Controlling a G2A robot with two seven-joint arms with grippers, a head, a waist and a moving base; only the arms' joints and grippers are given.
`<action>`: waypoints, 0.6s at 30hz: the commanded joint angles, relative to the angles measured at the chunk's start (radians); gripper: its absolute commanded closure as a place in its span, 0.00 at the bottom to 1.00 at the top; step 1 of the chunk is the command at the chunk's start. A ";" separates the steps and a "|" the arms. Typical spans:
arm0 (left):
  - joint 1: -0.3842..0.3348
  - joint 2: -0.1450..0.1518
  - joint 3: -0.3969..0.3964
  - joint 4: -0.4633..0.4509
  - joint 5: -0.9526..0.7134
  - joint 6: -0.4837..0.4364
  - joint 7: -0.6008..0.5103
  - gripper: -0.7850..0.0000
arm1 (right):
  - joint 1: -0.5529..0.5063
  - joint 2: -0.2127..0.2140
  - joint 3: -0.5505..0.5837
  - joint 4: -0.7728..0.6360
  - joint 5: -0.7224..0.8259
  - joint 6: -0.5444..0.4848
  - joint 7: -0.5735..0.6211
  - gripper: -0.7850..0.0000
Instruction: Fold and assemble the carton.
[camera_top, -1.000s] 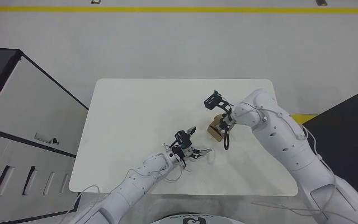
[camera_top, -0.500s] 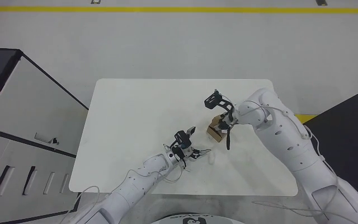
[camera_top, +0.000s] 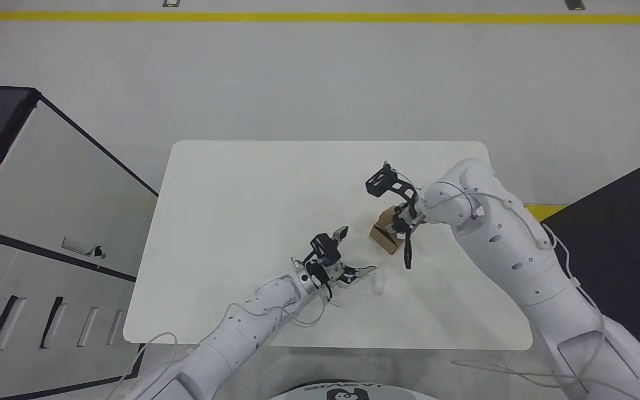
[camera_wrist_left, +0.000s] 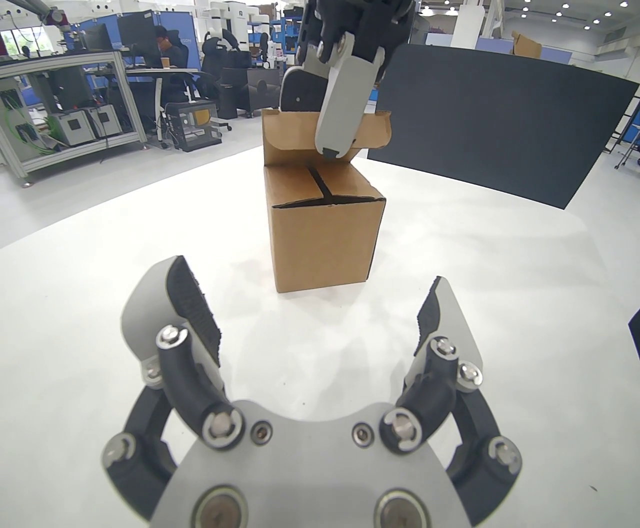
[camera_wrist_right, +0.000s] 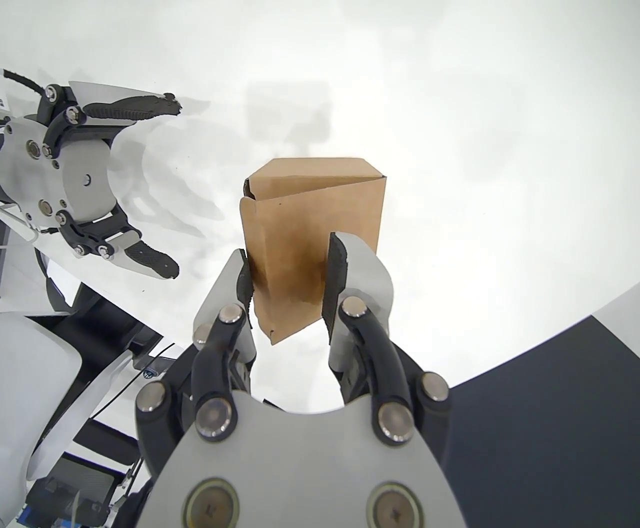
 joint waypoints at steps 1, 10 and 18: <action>0.000 0.000 -0.001 -0.001 0.000 -0.001 0.000 0.00 | 0.002 -0.001 -0.006 0.001 -0.005 0.002 0.000 0.63; 0.002 0.002 -0.003 -0.004 0.002 0.001 0.002 0.00 | 0.012 -0.007 -0.034 0.015 -0.019 0.004 -0.005 0.68; 0.004 0.003 -0.004 -0.007 0.003 0.000 0.000 0.00 | 0.021 -0.012 -0.058 0.024 -0.027 0.002 -0.007 0.70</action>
